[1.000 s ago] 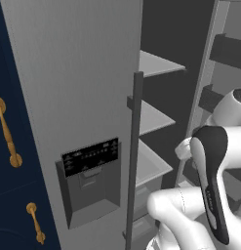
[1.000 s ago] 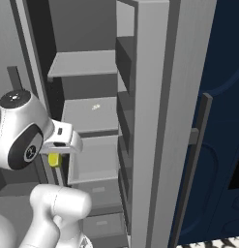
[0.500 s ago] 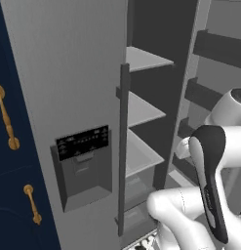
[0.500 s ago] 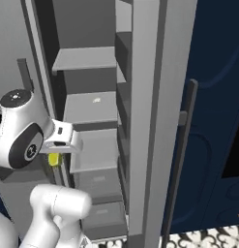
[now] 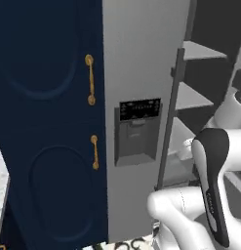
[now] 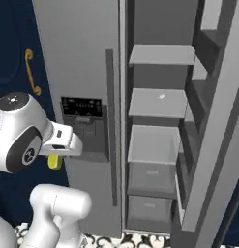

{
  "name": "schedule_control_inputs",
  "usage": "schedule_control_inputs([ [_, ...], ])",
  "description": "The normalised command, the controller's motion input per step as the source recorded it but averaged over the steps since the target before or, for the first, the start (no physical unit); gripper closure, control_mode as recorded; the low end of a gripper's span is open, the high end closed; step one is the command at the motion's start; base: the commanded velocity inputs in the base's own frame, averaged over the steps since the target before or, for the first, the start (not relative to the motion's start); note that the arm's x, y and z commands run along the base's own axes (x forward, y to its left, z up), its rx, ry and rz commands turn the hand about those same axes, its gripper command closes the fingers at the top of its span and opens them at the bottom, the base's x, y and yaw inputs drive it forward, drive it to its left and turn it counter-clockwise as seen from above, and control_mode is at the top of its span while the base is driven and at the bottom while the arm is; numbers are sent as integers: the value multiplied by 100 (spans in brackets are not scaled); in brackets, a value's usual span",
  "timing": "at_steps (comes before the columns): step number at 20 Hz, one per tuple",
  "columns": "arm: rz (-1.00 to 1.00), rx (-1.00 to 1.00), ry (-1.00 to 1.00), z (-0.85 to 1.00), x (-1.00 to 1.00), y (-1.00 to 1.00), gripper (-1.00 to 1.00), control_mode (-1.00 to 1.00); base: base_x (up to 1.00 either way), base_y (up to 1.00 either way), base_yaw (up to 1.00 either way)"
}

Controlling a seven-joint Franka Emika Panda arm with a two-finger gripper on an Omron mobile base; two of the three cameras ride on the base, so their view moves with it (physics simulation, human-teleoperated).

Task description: Grab a lemon wedge from the fridge and one ice cube from the ice bowl, and put them in the glass of lemonade.

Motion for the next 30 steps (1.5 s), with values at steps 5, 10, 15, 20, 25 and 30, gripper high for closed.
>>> schedule_control_inputs([
  [5, 0, 0, 0, 0, 0, 0, 100, 100, 0, 59, 89],
  [10, 0, 0, 0, 0, 0, 0, 100, 100, 0, -20, 78],
  [15, 0, 0, 0, 0, 0, 0, 100, 100, 3, -15, 79],
  [20, 0, 0, 0, 0, 0, 0, 100, 100, 52, 0, 80],
  [25, 0, 0, 0, 0, 0, 0, 100, 100, 71, 0, 55],
  [30, 0, 0, 0, 0, 0, 0, 100, 100, 42, 1, 38],
])
